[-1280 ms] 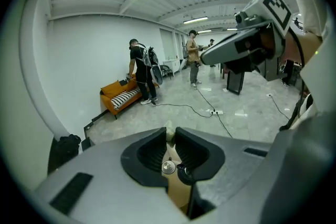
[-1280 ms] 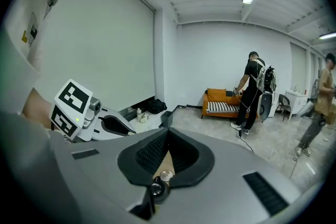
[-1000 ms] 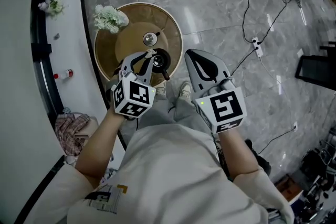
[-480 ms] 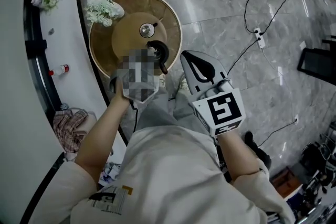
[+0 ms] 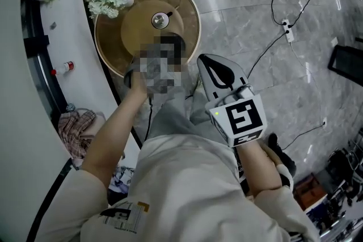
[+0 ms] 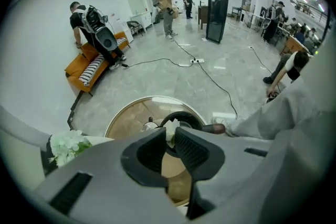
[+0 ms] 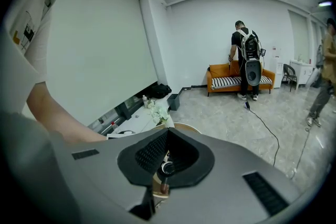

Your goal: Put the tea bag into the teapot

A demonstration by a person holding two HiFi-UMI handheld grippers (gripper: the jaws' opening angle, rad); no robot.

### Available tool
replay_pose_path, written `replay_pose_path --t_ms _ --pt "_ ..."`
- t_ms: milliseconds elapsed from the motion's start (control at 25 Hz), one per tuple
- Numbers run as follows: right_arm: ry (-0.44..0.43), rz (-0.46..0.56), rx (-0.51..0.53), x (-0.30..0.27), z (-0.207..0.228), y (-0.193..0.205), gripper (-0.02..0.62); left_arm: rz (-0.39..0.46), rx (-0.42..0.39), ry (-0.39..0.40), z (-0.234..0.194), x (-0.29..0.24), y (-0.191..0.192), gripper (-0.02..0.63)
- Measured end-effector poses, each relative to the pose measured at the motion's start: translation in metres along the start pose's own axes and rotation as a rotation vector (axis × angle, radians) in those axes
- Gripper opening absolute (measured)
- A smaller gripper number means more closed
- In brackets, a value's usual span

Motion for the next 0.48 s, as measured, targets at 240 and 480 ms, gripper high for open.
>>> replay_pose_path --t_ms 240,480 --pt "-0.024 -0.025 -0.061 -0.010 0.010 0.009 0.006 -0.047 -0.073 0.089 0.013 -0.036 0.002 0.055" --pt "-0.017 -0.039 -0.091 -0.016 0.017 0.019 0.006 -0.080 -0.116 0.149 0.017 -0.059 -0.002 0.055"
Point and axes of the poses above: the fingertips, and each gripper's own axes: x backward along the fingers, z to its right, y out of its underside, the point moved 6 cm from there along x, backward along the fingers, and after that the axes turned 13 degrees about -x, right-handed, at the moved point
